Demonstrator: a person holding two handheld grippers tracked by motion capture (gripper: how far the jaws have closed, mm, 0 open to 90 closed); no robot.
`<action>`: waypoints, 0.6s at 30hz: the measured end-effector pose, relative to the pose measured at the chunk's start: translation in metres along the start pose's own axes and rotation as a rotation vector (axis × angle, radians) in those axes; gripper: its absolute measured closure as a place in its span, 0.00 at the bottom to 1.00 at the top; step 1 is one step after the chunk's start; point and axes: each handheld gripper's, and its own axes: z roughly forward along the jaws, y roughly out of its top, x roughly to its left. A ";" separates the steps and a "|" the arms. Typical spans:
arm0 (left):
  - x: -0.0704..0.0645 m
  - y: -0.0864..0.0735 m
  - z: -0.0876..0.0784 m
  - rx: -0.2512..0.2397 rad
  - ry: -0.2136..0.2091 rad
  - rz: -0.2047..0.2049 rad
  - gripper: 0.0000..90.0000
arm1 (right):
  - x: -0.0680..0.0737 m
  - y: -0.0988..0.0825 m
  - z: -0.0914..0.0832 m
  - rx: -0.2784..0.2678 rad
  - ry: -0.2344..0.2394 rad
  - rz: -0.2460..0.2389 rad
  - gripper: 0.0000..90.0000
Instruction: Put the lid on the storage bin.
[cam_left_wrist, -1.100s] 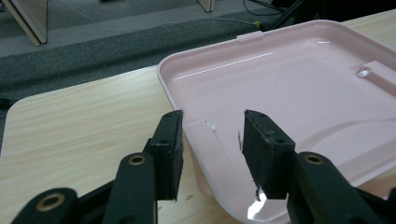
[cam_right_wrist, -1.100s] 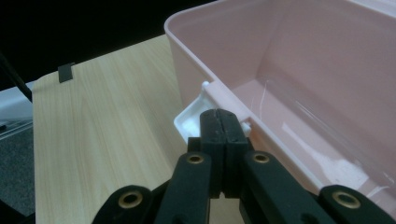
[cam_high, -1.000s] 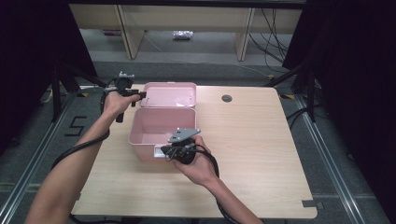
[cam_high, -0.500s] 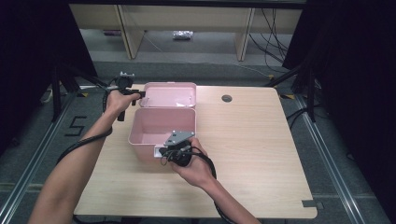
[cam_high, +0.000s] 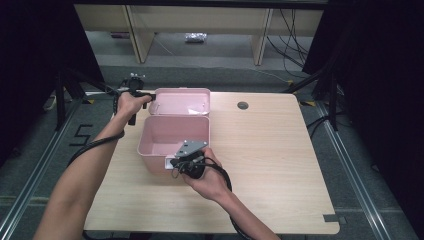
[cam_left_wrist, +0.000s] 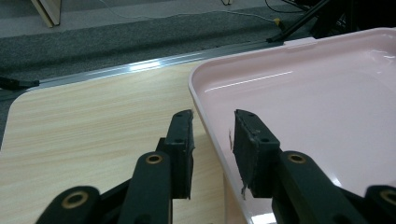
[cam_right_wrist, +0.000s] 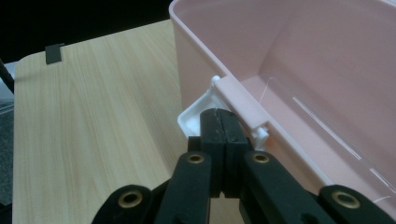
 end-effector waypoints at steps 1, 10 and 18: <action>0.000 0.000 0.000 0.002 0.000 0.000 0.75 | 0.000 0.000 0.000 0.001 -0.001 -0.002 1.00; -0.003 0.001 0.005 0.026 0.004 0.007 0.76 | 0.002 -0.001 0.001 -0.006 0.000 0.014 1.00; 0.000 -0.001 0.010 0.019 0.019 -0.015 0.78 | 0.001 -0.001 0.001 -0.011 -0.004 -0.004 1.00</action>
